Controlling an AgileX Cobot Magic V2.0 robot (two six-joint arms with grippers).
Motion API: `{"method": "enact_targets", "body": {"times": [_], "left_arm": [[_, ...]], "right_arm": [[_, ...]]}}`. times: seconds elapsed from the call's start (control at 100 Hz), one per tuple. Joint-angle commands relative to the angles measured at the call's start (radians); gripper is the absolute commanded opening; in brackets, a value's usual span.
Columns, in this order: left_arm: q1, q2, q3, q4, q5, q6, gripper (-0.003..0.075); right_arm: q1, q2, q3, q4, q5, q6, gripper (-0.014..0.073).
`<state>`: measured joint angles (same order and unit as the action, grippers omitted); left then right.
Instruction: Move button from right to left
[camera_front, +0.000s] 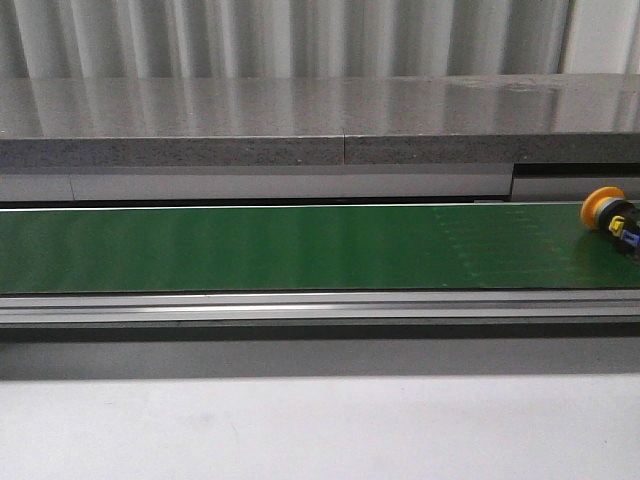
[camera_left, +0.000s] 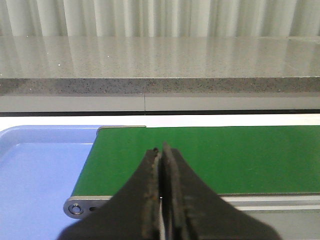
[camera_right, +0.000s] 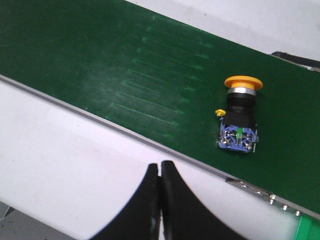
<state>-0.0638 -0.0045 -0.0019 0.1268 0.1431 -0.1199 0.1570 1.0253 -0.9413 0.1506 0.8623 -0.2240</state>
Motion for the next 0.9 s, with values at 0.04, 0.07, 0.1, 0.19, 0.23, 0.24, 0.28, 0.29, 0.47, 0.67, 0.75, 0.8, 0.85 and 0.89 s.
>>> {"method": "enact_targets", "body": {"times": [0.04, 0.07, 0.1, 0.19, 0.23, 0.24, 0.28, 0.29, 0.47, 0.67, 0.75, 0.8, 0.85, 0.89], "left_arm": [[-0.003, -0.036, 0.025, -0.001, -0.082, -0.007, -0.002], [-0.003, -0.036, 0.025, -0.001, -0.082, -0.007, -0.002], [-0.003, -0.036, 0.025, -0.001, -0.082, -0.007, -0.002], [-0.003, -0.036, 0.025, -0.001, -0.082, -0.007, -0.002], [-0.003, -0.036, 0.025, -0.001, -0.082, -0.007, -0.002], [-0.003, -0.036, 0.025, -0.001, -0.082, -0.007, -0.002], [-0.003, -0.036, 0.025, -0.001, -0.082, -0.007, -0.002], [-0.003, -0.036, 0.025, -0.001, -0.082, -0.007, -0.002], [-0.003, -0.036, 0.025, -0.001, -0.082, -0.007, -0.002], [-0.003, -0.036, 0.025, -0.001, -0.082, -0.007, -0.002], [-0.003, -0.036, 0.025, -0.001, -0.082, -0.007, -0.002], [-0.003, -0.036, 0.025, -0.001, -0.082, -0.007, -0.002], [-0.003, -0.036, 0.025, -0.001, -0.083, -0.007, -0.002], [-0.003, -0.036, 0.025, -0.001, -0.086, -0.007, -0.002]], "right_arm": [[0.015, -0.135, 0.048, 0.022, -0.071, -0.012, -0.0067], [0.015, -0.162, 0.065, 0.026, -0.073, -0.012, -0.0067], [0.015, -0.194, 0.082, 0.027, -0.074, -0.012, -0.0067], [0.015, -0.287, 0.136, 0.027, -0.075, -0.012, -0.0067], [0.015, -0.325, 0.163, 0.027, -0.076, -0.012, -0.0067], [0.015, -0.341, 0.172, 0.027, -0.076, -0.012, -0.0067], [0.015, -0.387, 0.195, 0.027, -0.076, -0.012, -0.0067], [0.015, -0.395, 0.204, 0.027, -0.076, -0.012, -0.0067], [0.015, -0.599, 0.326, 0.027, -0.1, -0.012, -0.0067], [0.015, -0.783, 0.417, 0.027, -0.123, -0.012, -0.0067], [0.015, -0.83, 0.444, 0.027, -0.141, -0.012, -0.0067], [0.015, -0.848, 0.455, 0.027, -0.154, -0.012, -0.0067], [0.015, -0.859, 0.463, 0.027, -0.167, -0.012, -0.0067], [0.015, -0.86, 0.468, 0.027, -0.177, -0.012, -0.0067]]}}
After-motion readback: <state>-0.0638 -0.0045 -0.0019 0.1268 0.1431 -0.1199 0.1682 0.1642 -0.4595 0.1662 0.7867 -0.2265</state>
